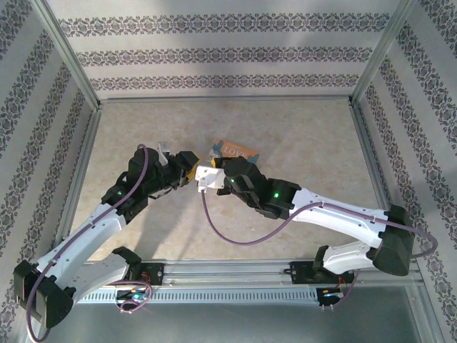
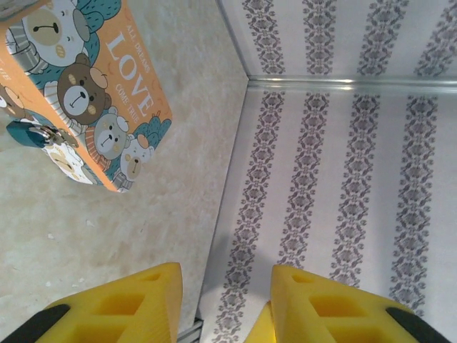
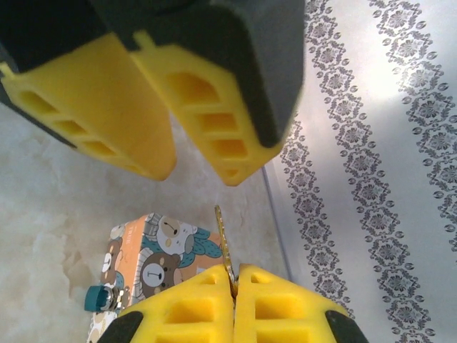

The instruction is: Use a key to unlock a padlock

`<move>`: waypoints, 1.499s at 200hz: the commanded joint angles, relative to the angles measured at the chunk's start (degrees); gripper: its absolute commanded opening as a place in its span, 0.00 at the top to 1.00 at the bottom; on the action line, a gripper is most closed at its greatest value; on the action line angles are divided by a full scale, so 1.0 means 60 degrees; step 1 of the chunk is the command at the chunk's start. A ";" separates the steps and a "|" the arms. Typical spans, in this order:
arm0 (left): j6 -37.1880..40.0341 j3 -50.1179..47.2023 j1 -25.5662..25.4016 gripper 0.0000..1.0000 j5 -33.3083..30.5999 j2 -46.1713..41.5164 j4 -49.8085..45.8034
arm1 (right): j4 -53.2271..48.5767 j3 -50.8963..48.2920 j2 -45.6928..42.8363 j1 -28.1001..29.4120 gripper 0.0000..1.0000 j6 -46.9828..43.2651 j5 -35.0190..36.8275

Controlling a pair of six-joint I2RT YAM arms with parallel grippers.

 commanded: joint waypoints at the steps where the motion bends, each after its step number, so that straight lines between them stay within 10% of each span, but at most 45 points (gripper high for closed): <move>1: -0.1120 -0.0229 -0.0171 0.64 -0.0341 -0.0217 0.1075 | 0.0416 0.0284 0.0140 0.0093 1.00 -0.0147 0.0103; 157: -0.1690 -0.0414 -0.0579 0.70 -0.0830 0.0084 0.1697 | 0.0918 0.0375 0.0810 0.0119 1.00 -0.0222 0.0159; 229: -0.1763 -0.0574 -0.0671 1.00 -0.0922 0.0161 0.1961 | 0.1171 0.0259 0.0723 0.0122 1.00 -0.0023 -0.0011; 300: 0.1485 0.0412 -0.0671 1.00 -0.1205 -0.0071 0.0566 | 0.0695 -0.0465 -0.0735 -0.0028 0.64 0.1401 -0.0820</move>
